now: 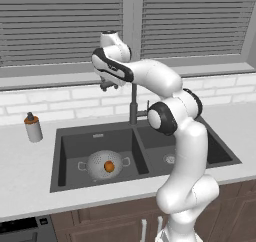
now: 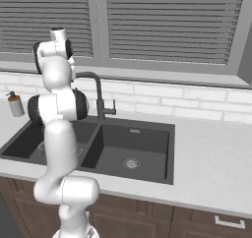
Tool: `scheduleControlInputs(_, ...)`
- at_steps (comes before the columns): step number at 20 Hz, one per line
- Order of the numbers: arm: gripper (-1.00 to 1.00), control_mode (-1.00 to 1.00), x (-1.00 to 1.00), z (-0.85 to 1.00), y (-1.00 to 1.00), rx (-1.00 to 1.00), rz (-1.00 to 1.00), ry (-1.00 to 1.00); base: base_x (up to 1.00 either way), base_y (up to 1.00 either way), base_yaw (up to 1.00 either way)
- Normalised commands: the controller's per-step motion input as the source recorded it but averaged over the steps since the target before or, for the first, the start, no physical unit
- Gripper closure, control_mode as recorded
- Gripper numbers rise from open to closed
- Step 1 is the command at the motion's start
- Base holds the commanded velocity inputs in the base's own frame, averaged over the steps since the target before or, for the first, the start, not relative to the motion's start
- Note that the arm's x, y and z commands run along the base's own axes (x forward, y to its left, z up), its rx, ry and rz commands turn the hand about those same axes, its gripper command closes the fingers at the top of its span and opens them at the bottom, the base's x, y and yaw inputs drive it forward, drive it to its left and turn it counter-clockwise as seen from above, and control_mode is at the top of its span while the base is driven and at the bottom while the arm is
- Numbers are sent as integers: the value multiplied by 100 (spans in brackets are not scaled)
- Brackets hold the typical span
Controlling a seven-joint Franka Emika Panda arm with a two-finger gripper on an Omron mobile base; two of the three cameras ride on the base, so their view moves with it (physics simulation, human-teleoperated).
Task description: Put the colander in the sink, put the peach in the colander, and turn on the sink faucet and pour water over the colander.
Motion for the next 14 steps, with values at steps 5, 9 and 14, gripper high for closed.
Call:
scheduleControlInputs(5,-100,-100,-12,1,0,6,0,0,0,0,0)
scheduleControlInputs(9,-100,-100,-22,6,0,8,-1,0,0,0,0)
scheduleControlInputs(14,-100,-100,-38,4,-2,4,-6,0,0,0,0)
